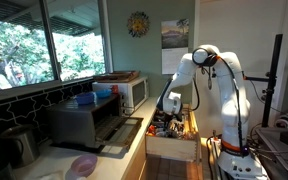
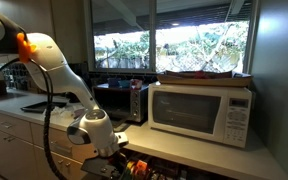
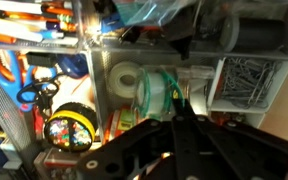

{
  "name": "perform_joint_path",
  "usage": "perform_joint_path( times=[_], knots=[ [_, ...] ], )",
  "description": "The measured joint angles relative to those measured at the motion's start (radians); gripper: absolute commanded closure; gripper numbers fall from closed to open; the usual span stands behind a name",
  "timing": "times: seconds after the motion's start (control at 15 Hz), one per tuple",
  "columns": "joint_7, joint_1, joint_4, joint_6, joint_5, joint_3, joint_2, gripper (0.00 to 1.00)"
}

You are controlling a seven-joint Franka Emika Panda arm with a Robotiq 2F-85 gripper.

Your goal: Put the green packet in the drawer

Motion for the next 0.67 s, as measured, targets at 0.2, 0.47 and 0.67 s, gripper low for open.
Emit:
perform_joint_path(
  times=[0.2, 0.47, 0.67],
  knots=[
    [-0.006, -0.031, -0.003, -0.036, 0.0, -0.003, 0.046, 1.0],
    [-0.029, -0.091, 0.005, -0.037, 0.044, -0.001, 0.065, 0.74],
    [-0.082, -0.145, 0.026, -0.037, 0.111, 0.009, 0.044, 0.6]
  ],
)
